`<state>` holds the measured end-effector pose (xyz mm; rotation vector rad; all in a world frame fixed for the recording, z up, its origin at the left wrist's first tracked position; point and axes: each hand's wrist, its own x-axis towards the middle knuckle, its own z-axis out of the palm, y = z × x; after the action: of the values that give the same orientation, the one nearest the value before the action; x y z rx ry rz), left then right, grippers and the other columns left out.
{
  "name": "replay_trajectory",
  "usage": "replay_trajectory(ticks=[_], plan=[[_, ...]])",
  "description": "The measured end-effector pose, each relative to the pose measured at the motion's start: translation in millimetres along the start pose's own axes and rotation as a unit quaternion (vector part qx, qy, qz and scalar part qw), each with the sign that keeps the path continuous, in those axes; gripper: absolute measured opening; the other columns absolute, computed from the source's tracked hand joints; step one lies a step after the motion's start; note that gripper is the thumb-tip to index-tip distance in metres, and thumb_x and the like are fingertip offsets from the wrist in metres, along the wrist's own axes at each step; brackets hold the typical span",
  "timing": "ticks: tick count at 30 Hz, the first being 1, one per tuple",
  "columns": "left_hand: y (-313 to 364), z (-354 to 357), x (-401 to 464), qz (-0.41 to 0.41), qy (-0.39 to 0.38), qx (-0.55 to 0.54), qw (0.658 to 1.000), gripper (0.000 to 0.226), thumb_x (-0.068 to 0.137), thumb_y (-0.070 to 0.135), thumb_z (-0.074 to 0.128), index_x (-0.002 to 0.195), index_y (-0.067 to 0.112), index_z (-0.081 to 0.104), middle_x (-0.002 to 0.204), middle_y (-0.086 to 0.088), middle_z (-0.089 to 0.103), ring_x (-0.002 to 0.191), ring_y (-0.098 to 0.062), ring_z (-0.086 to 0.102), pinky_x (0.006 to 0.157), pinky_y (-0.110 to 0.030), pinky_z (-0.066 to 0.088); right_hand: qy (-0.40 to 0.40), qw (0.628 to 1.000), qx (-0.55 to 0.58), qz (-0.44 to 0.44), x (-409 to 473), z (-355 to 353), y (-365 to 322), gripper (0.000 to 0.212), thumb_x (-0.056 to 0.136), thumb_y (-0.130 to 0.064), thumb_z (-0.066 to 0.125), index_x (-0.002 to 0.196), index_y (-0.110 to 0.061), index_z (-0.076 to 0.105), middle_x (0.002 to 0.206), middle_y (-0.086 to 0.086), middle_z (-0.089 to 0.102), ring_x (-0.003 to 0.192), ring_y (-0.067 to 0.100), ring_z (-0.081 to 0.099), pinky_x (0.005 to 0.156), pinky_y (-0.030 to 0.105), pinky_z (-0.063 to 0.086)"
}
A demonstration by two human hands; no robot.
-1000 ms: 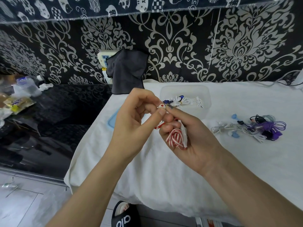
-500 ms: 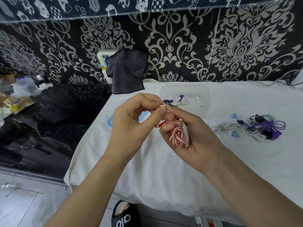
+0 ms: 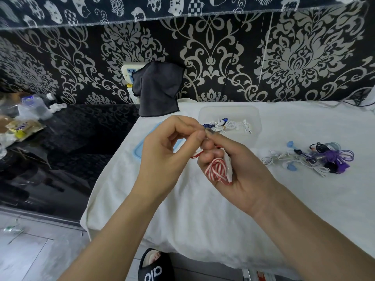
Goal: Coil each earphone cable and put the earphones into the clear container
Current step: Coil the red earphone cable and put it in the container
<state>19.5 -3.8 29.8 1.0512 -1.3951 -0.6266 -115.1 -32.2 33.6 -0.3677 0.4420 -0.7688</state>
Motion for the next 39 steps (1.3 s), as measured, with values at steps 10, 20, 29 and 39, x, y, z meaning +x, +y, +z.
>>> replay_trajectory(ticks=[10,20,29,39], plan=[[-1.5,-7.2,2.5,-0.014,-0.022,-0.031,0.999,0.016,0.09,-0.003,0.068,0.086,0.012,0.064,0.095,-0.011,0.07,0.081,-0.033,0.067,0.075,-0.048,0.054,-0.026,0.999,-0.025,-0.004,-1.0,-1.2,1.3,0.009,0.092,-0.019,0.06,0.098,-0.013,0.057,0.067,-0.005,0.046,0.047,0.005,0.05,0.053,0.013,0.038],[2.3,-18.0,2.3,0.032,-0.058,0.065,0.996,0.014,0.087,-0.008,0.069,0.095,0.003,0.066,0.098,-0.004,0.068,0.072,-0.021,0.06,0.07,-0.038,0.054,0.005,0.988,-0.139,-0.069,-0.3,0.8,1.9,0.027,0.1,-0.017,0.055,0.074,-0.009,0.057,0.064,0.003,0.039,0.044,0.007,0.052,0.051,0.019,0.043],[0.1,-20.0,2.3,0.053,-0.062,0.103,0.991,0.015,0.082,-0.009,0.066,0.086,0.005,0.064,0.09,-0.007,0.065,0.073,-0.026,0.06,0.071,-0.044,0.051,0.021,0.977,-0.186,-0.1,-4.5,6.6,8.6,0.035,0.1,-0.012,0.053,0.065,-0.006,0.055,0.049,-0.002,0.047,0.045,0.008,0.051,0.05,0.019,0.044],[-0.2,-20.3,3.8,0.082,-0.081,0.172,0.978,0.01,0.081,-0.006,0.067,0.083,0.003,0.065,0.087,-0.007,0.063,0.077,-0.029,0.055,0.07,-0.036,0.047,0.038,0.973,-0.213,-0.081,0.9,2.0,7.7,0.03,0.1,-0.021,0.054,0.076,-0.011,0.069,0.058,0.0,0.048,0.051,0.01,0.047,0.05,0.021,0.043]])
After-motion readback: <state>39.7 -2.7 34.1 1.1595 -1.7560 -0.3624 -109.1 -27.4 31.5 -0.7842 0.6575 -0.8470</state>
